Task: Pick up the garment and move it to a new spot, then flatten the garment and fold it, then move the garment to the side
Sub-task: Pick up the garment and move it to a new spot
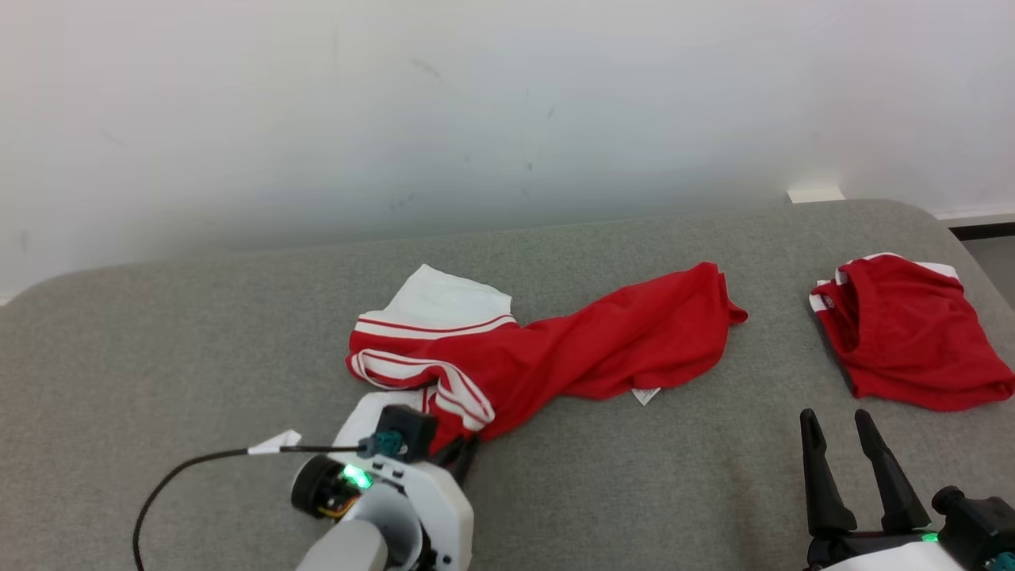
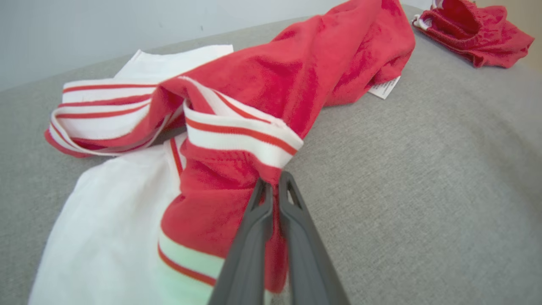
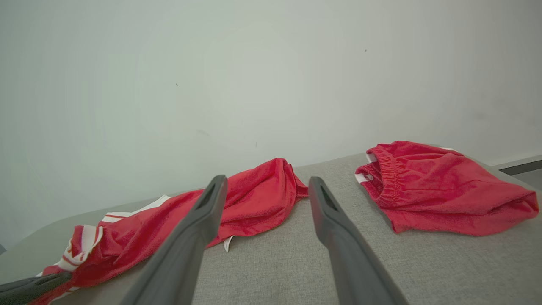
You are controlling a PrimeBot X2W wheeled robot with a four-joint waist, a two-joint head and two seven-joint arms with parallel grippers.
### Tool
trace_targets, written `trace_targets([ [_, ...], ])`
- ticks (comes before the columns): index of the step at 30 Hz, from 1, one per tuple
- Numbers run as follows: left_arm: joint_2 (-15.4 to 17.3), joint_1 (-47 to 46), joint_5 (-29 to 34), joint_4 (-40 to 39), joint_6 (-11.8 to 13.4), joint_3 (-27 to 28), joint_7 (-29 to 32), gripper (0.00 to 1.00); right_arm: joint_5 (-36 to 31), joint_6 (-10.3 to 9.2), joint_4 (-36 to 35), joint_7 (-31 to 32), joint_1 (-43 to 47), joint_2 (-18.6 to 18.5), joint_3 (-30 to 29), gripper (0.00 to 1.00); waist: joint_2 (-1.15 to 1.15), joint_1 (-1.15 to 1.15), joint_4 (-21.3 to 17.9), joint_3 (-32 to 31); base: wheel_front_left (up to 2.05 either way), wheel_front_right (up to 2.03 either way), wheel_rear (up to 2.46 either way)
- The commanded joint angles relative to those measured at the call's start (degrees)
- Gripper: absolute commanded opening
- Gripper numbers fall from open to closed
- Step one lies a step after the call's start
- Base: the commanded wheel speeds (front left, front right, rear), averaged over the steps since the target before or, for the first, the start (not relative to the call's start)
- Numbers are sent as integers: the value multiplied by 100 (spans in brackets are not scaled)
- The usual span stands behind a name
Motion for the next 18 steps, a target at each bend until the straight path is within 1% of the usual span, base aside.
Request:
trace_targets([
  [1, 18, -80, -75, -270, -78, 15, -39, 0, -34, 0, -24, -16, 62, 3, -21, 100, 0, 0, 63, -73, 0, 0, 0],
  [5, 149, -261, -433, -1192, -241, 196, 162, 0, -34, 0, -48, -16, 82, 9, -51, 100, 0, 0, 71, -118, 0, 0, 0],
  [8, 231, -359, -1017, -1883, -332, 513, 513, 0, -29, 0, -70, -16, 110, 14, -98, 100, 0, 0, 31, -119, 0, 0, 0],
  [11, 459, -508, -1558, -2292, -353, 886, 1012, 0, -12, 0, -66, -17, 97, 27, -113, 100, 0, 0, -46, -56, 0, 0, 0],
  [14, 624, -608, -2317, -2205, -329, 1450, 1568, 0, 23, 0, -39, -17, 3, 36, -97, 100, 0, 0, -157, 48, 0, 0, 0],
  [16, 855, -716, -2671, -1910, -269, 1805, 1867, 0, 38, 0, -34, -16, -94, 42, -69, 100, 0, 0, -251, 141, 0, 0, 0],
  [18, 1050, -794, -2957, -1459, -246, 2123, 2024, 0, 41, 0, -8, -17, -163, 45, -34, 100, 0, 0, -347, 232, 0, 0, 0],
])
